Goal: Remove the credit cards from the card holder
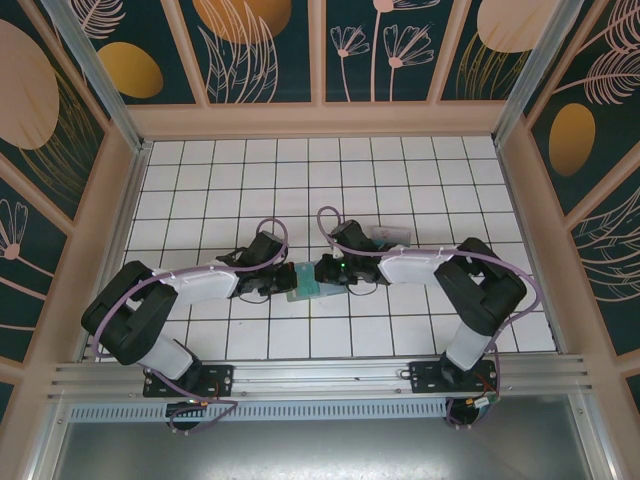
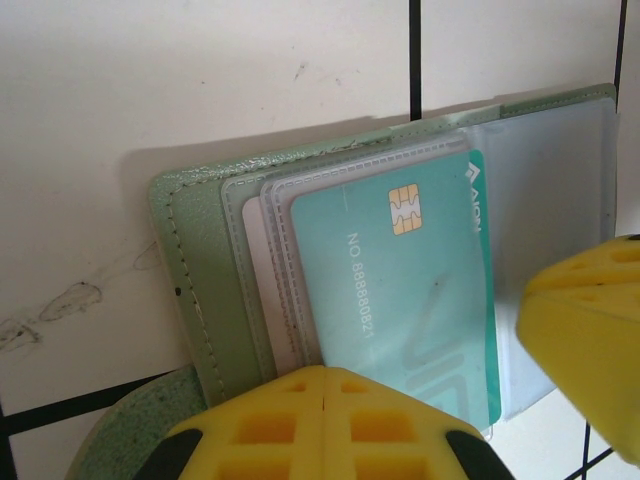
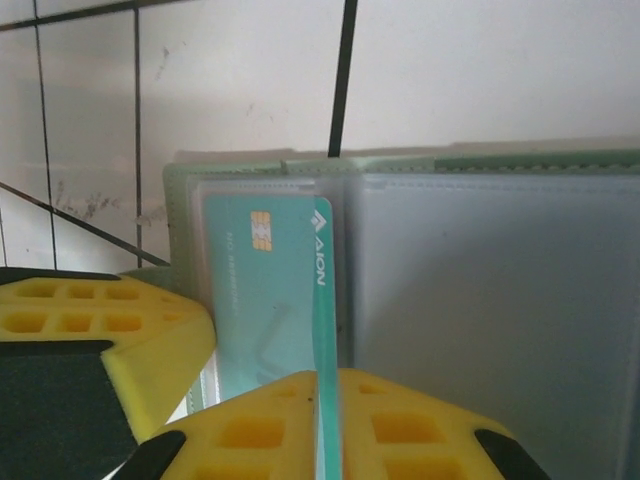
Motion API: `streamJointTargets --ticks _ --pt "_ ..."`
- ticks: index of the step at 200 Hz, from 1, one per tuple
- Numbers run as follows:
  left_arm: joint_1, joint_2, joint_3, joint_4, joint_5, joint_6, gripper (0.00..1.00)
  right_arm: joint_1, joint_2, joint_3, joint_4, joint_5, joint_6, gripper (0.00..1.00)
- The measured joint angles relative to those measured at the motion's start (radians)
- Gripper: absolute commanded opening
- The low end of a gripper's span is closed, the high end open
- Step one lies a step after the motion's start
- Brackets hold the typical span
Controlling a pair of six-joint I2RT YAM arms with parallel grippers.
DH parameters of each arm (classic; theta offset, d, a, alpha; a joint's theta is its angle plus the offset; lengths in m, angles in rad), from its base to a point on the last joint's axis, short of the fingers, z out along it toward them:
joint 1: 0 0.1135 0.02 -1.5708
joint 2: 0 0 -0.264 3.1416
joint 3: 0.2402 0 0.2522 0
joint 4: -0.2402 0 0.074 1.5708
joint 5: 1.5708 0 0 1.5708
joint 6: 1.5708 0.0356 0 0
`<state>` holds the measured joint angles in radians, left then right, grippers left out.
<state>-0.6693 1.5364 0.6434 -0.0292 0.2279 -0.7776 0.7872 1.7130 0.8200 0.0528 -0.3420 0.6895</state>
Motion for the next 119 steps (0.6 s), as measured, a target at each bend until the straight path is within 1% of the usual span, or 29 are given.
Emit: streamJointTargets --ticks 36,78,97,108,116,119 --pt "0.0 0.0 0.0 0.0 0.0 0.0 0.06 0.0 0.025 0.0 0.008 -0.015 0.001 0.16" --pt "0.0 0.0 0.0 0.0 0.0 0.0 0.06 -0.002 0.032 0.0 0.02 -0.035 0.001 0.15" --pt "0.0 0.0 0.0 0.0 0.0 0.0 0.05 -0.002 0.037 0.0 0.025 -0.045 0.003 0.07" --pt "0.0 0.001 0.0 0.0 0.0 0.0 0.05 -0.004 0.038 0.0 0.026 -0.047 0.002 0.0" --pt "0.0 0.001 0.0 0.0 0.0 0.0 0.04 -0.007 0.038 0.0 0.026 -0.051 0.01 0.0" --pt "0.0 0.001 0.0 0.0 0.0 0.0 0.02 -0.008 0.038 0.0 0.026 -0.052 0.005 0.0"
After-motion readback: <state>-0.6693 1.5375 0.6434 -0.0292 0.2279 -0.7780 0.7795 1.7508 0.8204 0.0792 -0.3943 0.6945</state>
